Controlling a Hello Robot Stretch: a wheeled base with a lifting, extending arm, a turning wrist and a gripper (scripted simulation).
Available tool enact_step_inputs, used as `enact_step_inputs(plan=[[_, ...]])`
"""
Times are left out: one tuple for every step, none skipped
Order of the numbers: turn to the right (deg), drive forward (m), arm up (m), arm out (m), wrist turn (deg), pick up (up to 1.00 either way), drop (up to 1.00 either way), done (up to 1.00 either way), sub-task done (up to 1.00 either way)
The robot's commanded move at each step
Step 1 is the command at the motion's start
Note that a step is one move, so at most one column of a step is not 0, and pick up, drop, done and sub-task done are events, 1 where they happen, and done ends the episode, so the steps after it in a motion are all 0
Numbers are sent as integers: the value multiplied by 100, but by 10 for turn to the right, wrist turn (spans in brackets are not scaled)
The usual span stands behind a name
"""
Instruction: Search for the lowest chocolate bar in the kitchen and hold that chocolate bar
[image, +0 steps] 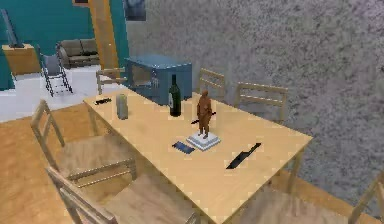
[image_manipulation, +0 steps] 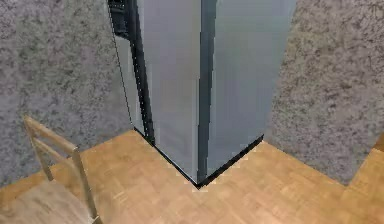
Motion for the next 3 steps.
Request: enact_step_inputs(plan=[[450,0,0,0,0,0,0,0,0],[330,0,0,0,0,0,0,0,0],[0,75,0,0,0,0,0,0,0]])
